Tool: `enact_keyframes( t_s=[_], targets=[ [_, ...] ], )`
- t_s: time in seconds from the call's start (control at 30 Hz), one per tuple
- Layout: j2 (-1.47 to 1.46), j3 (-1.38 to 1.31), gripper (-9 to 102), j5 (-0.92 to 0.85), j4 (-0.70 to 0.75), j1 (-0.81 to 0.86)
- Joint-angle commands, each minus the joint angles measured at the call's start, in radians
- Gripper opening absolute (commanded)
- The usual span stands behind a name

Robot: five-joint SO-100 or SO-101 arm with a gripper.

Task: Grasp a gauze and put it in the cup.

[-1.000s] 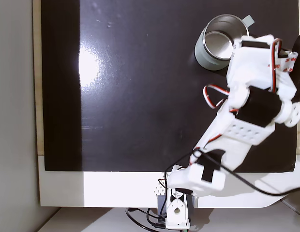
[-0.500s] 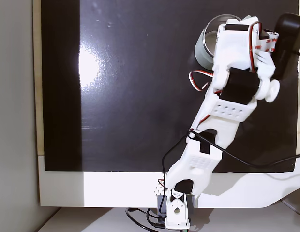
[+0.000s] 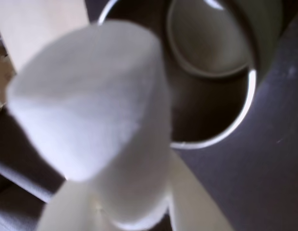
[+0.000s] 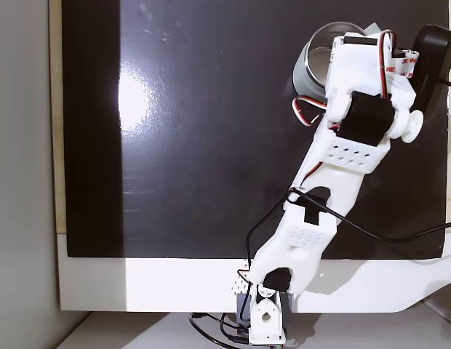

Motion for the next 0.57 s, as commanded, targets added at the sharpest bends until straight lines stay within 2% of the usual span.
enact_keyframes(
  t_s=[0.0,0.13,0.53],
  targets=[
    [0.014,-0.041,28,-0.012,-0.003,0.002],
    [0.014,-0.04,34,-0.032,-0.002,-0.003],
    [0.029,-0.023,34,-0.032,-0.002,-0.003]
  ],
)
